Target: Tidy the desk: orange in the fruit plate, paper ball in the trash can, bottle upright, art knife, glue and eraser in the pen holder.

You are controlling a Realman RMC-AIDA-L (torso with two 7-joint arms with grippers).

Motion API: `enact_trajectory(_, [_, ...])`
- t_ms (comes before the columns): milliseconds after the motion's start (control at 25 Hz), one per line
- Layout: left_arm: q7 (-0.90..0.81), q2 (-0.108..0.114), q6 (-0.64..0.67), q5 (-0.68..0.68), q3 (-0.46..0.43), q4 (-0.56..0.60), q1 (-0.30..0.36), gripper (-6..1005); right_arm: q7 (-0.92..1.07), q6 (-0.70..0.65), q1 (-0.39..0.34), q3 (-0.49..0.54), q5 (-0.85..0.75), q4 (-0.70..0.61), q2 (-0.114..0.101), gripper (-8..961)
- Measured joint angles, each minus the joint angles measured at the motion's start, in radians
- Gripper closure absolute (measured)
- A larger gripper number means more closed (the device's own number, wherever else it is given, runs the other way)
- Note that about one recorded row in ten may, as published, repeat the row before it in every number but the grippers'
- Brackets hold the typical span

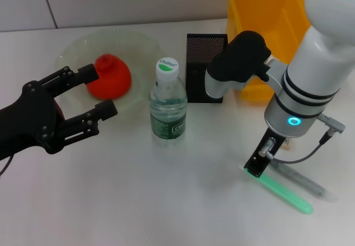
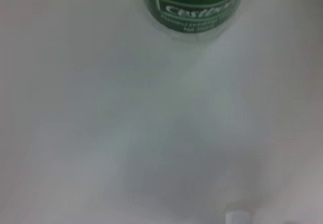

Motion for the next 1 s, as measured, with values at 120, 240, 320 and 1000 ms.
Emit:
enact_trajectory(120, [0.0,0.0,0.0,0.0,0.0,0.0,0.0,214,0.001,-0.012,-0.008,0.007,-0.001,-0.038,0.0,907])
enact_trajectory(240, [0.0,0.0,0.0,0.001,0.0,0.0,0.0,214,0.01,-0.027,-0.015,0.01,-0.003,-0.089,-0.003,907])
enact_trajectory(320, [0.0,0.0,0.0,0.001,0.0,0.0,0.0,214,0.013,-0.037,-0.025,0.013,-0.006,-0.124,-0.005,908])
enact_trajectory(1000, [0.012,0.0,-0.003,0.004,-0.001,0.0,-0.002,214,0.014,-0.057,-0.057,0.116,-0.086,-0.375,-0.009,908])
